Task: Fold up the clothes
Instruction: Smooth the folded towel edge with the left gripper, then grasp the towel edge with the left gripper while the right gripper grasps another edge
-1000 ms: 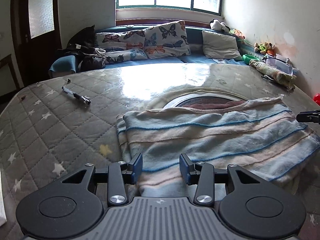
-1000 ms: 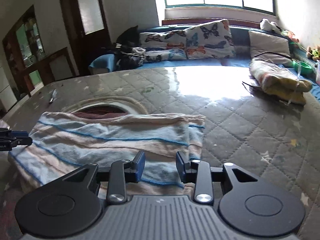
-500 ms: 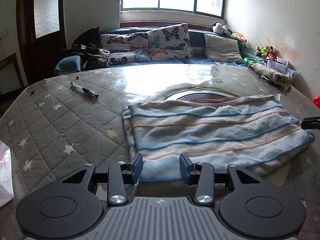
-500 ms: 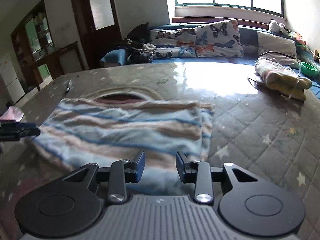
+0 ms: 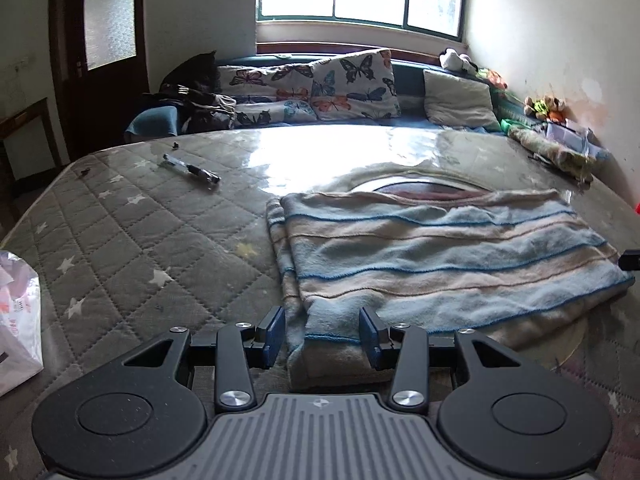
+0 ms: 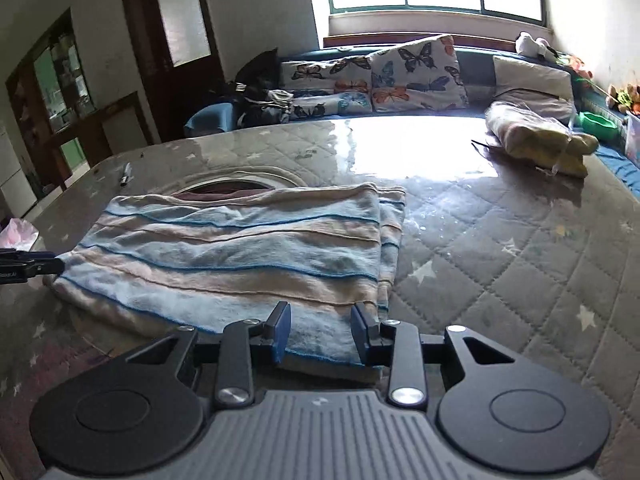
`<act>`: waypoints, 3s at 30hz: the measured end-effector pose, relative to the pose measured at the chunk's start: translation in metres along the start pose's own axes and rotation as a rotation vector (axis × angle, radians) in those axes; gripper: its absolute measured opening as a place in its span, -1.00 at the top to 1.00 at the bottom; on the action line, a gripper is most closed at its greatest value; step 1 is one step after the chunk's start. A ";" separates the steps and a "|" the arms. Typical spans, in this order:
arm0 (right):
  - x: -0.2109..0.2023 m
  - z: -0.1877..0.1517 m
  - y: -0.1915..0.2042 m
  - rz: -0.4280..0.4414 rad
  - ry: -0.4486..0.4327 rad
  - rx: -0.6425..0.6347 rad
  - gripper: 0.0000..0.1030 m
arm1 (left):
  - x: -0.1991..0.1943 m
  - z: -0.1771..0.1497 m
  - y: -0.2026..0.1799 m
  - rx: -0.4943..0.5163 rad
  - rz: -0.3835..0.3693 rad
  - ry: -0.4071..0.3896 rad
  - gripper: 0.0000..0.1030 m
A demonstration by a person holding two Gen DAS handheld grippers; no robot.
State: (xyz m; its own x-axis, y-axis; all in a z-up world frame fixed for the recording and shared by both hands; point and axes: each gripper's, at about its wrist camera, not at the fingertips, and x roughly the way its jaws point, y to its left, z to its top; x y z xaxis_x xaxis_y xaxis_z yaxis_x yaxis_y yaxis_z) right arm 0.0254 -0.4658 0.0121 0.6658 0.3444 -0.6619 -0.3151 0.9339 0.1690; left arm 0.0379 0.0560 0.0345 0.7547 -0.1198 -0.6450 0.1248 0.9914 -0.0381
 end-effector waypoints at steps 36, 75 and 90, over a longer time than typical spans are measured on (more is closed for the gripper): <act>0.012 0.003 0.008 -0.006 0.032 -0.015 0.21 | 0.007 -0.007 0.015 -0.106 -0.052 0.063 0.36; 0.122 0.114 0.201 0.473 0.216 -0.185 0.74 | -0.022 0.027 -0.074 0.026 -0.195 -0.131 0.78; 0.075 0.118 0.101 0.366 0.090 -0.014 0.84 | -0.052 0.019 -0.080 0.059 -0.298 -0.220 0.09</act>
State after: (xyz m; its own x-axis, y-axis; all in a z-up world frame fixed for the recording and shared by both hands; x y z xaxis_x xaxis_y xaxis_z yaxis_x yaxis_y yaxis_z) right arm 0.1233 -0.3346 0.0662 0.4451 0.6449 -0.6213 -0.5313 0.7487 0.3965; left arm 0.0007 -0.0177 0.0857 0.7994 -0.4173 -0.4323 0.3919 0.9075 -0.1513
